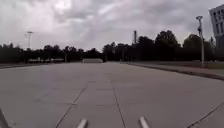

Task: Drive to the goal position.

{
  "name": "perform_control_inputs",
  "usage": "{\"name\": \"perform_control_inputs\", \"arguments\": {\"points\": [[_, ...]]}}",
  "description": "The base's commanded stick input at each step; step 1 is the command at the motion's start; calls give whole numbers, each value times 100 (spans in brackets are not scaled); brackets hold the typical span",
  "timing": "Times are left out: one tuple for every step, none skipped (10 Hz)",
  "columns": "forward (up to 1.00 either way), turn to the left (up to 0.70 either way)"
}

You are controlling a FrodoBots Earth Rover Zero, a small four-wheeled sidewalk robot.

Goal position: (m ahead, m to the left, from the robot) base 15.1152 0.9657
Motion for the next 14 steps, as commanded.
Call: {"name": "perform_control_inputs", "arguments": {"points": [[70,0],[70,0],[70,0],[70,0],[70,0],[70,0],[70,0],[70,0],[70,0],[70,0],[70,0],[70,0],[70,0],[70,0]]}}
